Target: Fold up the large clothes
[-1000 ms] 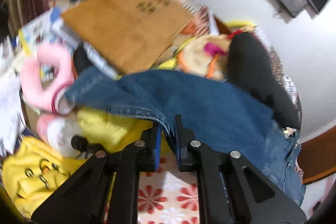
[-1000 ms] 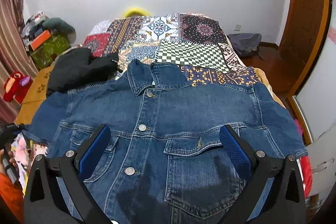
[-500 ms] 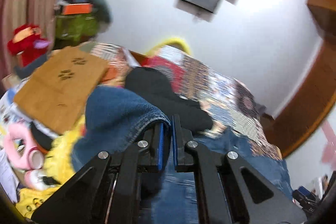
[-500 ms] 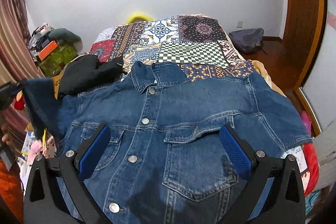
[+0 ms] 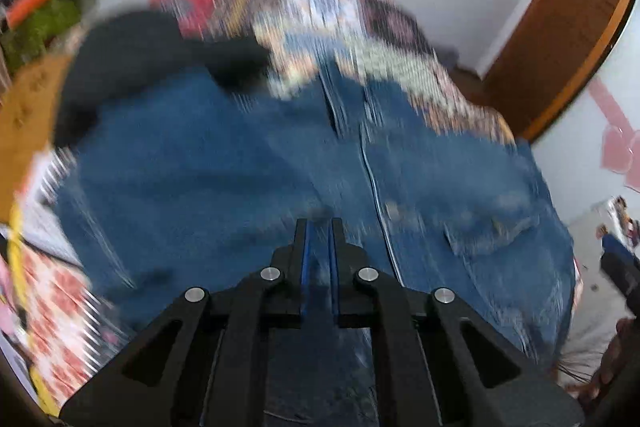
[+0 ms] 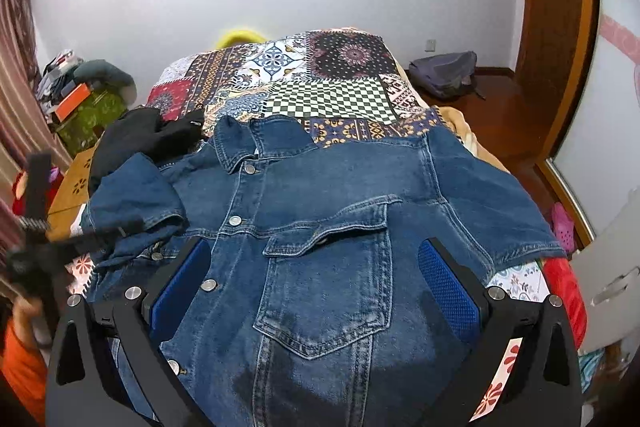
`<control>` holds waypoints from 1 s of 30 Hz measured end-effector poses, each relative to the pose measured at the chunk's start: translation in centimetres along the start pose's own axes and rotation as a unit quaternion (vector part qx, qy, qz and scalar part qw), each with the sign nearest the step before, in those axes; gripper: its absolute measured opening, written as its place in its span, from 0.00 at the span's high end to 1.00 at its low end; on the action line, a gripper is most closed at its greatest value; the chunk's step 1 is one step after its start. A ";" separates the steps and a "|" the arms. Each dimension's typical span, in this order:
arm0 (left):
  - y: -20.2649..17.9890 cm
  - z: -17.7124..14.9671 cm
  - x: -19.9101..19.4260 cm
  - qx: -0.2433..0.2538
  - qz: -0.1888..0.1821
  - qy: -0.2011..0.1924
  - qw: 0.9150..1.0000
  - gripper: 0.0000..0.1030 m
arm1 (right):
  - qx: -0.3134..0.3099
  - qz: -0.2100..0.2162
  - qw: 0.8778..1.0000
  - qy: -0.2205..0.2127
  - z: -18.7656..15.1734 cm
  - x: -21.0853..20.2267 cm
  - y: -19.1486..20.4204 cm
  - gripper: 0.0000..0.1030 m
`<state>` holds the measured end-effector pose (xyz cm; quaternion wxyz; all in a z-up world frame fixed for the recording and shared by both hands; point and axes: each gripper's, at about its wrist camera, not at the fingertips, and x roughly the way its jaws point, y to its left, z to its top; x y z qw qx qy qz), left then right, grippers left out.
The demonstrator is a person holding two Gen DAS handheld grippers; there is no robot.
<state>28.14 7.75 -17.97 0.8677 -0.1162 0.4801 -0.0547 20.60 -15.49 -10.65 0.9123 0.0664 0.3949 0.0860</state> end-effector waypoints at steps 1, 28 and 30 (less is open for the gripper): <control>0.0 -0.5 0.8 -0.006 -0.004 0.020 1.000 0.91 | 0.001 0.001 1.000 0.000 -0.1 -0.1 -0.1 0.00; 19.8 -5.5 -0.4 -0.361 -0.088 0.008 0.928 0.37 | -0.024 -0.011 0.999 0.022 0.1 2.0 1.7 0.00; 20.3 -5.4 0.2 -0.367 -0.088 0.005 0.926 0.37 | -0.025 -0.015 0.999 0.023 0.0 2.1 1.6 0.00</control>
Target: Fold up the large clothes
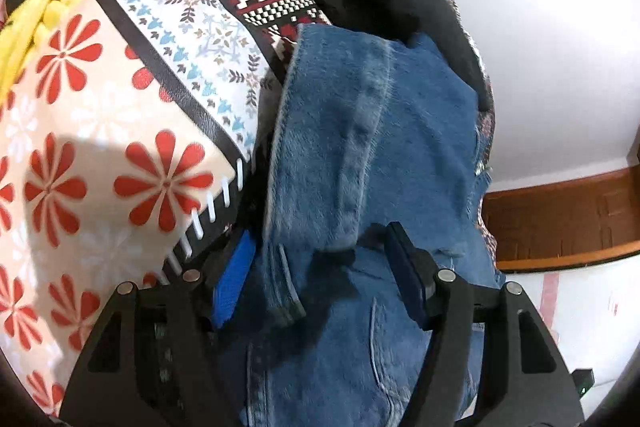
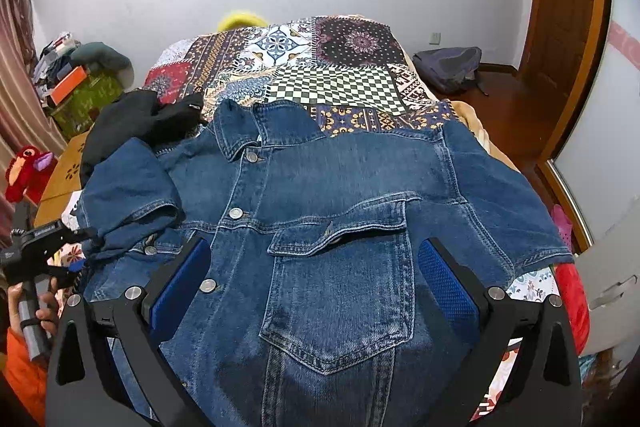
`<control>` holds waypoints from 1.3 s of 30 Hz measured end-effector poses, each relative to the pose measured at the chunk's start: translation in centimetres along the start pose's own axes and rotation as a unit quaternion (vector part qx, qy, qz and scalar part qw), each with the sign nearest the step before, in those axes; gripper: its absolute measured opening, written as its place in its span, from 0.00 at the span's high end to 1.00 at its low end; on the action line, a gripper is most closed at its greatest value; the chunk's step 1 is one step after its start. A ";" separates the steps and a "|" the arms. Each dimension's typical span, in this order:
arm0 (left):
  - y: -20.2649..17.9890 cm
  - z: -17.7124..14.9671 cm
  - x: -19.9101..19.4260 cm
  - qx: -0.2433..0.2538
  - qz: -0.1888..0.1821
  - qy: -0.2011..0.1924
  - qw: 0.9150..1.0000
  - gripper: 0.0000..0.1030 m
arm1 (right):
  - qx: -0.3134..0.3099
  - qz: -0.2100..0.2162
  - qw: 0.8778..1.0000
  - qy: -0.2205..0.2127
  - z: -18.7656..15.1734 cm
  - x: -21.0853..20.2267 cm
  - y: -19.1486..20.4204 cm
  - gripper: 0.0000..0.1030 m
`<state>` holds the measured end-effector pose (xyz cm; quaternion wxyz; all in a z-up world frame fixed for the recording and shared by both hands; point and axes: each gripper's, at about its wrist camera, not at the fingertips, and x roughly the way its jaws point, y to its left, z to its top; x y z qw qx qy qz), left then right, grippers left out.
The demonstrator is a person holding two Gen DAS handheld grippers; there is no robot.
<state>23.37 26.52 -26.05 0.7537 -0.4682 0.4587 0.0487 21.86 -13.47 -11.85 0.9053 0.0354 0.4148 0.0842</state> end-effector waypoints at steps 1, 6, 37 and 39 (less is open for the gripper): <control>-0.1 0.3 0.1 -0.001 0.000 -0.007 1.000 0.37 | -0.001 -0.002 1.000 0.001 0.0 0.1 -0.1 0.00; -3.3 1.1 -1.8 0.067 0.041 -0.077 0.994 0.93 | 0.000 -0.012 1.000 0.001 0.0 0.2 -0.6 0.00; -38.7 -15.0 6.1 0.528 -0.073 0.025 0.846 0.98 | 0.035 -0.037 0.999 -0.007 1.3 -0.1 -8.4 0.00; -38.2 -16.5 6.4 0.548 -0.061 0.034 0.834 0.97 | 0.039 -0.027 0.999 0.001 1.4 0.3 -8.6 0.00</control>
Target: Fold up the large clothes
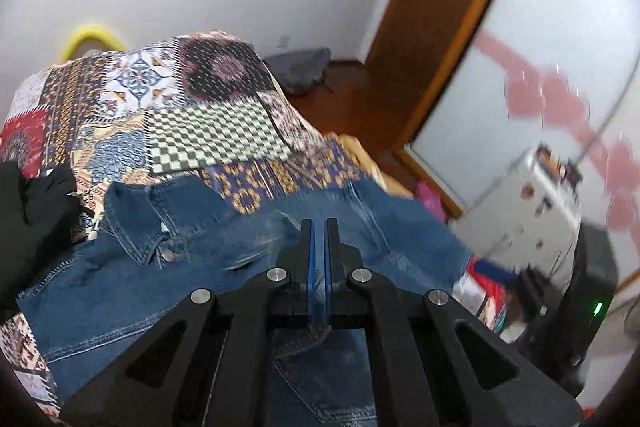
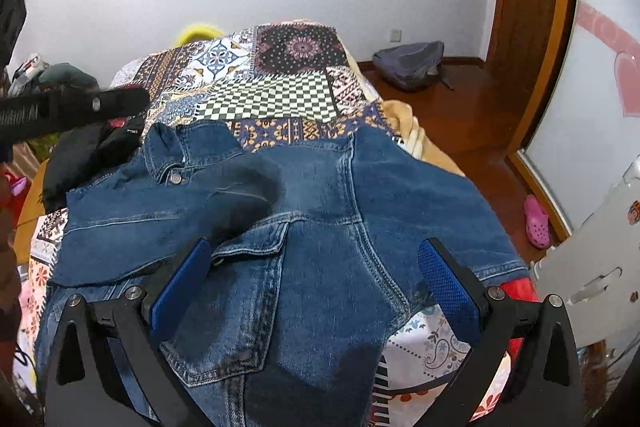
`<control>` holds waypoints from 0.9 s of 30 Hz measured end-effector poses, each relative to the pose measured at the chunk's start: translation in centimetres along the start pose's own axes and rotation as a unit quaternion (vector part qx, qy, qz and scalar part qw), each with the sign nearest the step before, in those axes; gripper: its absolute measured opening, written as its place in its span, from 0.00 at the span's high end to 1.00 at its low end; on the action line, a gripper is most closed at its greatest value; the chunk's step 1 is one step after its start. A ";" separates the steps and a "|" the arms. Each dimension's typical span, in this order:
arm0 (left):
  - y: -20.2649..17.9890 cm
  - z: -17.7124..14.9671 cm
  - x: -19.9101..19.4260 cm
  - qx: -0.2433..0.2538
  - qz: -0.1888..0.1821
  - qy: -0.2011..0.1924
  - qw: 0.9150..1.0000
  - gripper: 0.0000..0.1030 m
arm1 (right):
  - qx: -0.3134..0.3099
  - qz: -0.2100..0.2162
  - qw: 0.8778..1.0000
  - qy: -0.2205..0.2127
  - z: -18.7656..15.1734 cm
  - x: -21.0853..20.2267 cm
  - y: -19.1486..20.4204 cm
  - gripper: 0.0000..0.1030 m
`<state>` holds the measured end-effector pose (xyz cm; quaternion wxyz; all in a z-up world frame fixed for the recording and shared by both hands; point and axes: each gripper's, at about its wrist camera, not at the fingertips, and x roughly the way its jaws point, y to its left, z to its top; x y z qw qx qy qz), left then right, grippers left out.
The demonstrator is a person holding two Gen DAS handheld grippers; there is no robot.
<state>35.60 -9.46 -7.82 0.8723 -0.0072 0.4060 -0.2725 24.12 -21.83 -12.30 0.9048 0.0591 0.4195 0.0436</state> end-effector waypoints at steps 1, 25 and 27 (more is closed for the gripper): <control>-0.2 -0.4 0.0 0.005 0.002 0.003 1.000 0.95 | 0.000 0.006 1.000 0.003 0.1 0.1 0.0 0.00; 21.8 -18.1 -8.8 -0.133 0.227 0.113 0.958 0.38 | -0.044 0.072 0.979 0.187 2.6 11.8 4.1 0.57; 22.6 -20.2 -8.8 -0.142 0.225 0.132 0.955 0.38 | -0.039 0.074 0.978 0.189 2.7 11.9 4.2 0.65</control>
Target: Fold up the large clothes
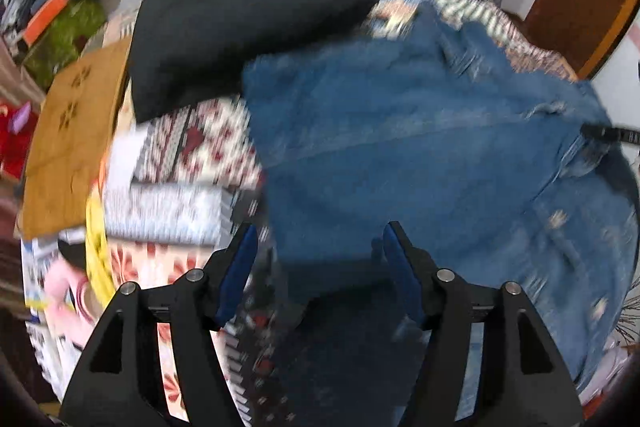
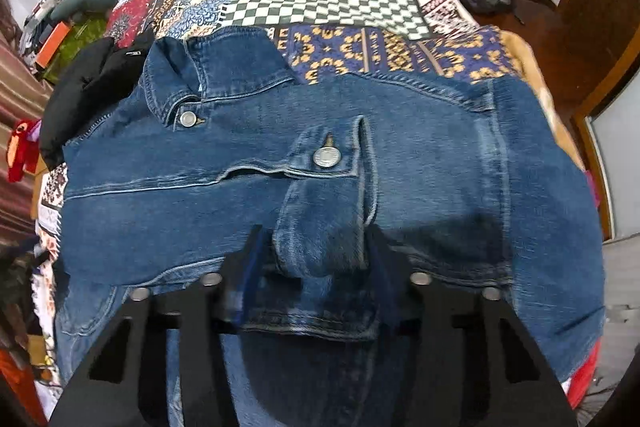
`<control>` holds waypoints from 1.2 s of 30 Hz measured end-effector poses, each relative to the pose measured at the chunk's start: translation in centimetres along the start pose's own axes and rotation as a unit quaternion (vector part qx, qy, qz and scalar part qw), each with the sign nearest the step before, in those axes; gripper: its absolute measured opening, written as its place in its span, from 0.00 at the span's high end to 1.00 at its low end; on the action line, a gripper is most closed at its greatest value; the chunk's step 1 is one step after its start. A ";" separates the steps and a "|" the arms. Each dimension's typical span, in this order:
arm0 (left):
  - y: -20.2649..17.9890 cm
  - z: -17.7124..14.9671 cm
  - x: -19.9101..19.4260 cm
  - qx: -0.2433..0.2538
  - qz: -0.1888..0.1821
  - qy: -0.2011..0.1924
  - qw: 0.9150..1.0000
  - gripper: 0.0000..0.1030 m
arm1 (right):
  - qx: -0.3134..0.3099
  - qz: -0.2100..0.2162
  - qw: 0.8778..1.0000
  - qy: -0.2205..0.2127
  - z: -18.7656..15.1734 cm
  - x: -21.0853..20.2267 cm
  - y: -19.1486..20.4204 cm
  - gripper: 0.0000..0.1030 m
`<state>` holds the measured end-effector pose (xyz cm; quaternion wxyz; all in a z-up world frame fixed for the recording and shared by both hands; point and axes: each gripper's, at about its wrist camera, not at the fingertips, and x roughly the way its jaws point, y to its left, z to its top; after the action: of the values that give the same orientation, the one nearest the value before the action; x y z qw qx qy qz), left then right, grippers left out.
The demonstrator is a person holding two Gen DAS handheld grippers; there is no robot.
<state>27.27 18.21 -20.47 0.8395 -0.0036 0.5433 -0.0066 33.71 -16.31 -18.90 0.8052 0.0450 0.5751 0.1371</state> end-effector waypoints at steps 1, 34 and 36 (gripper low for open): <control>0.2 -0.7 0.4 0.001 0.000 0.006 1.000 0.38 | -0.003 0.001 1.000 -0.001 0.1 0.0 0.2 0.68; -0.2 -3.2 0.2 -0.032 0.038 -0.012 0.999 0.25 | -0.045 -0.115 0.986 -0.111 -3.6 -7.9 -1.5 0.51; -1.1 -2.6 -1.3 -0.023 0.034 -0.031 0.999 0.25 | -0.034 -0.109 0.986 -0.125 -3.7 -9.2 -2.2 0.51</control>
<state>24.33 17.13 -20.37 0.8552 -0.0047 0.5171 0.0344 27.83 -21.20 -12.20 0.8819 -0.0287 0.4664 0.0615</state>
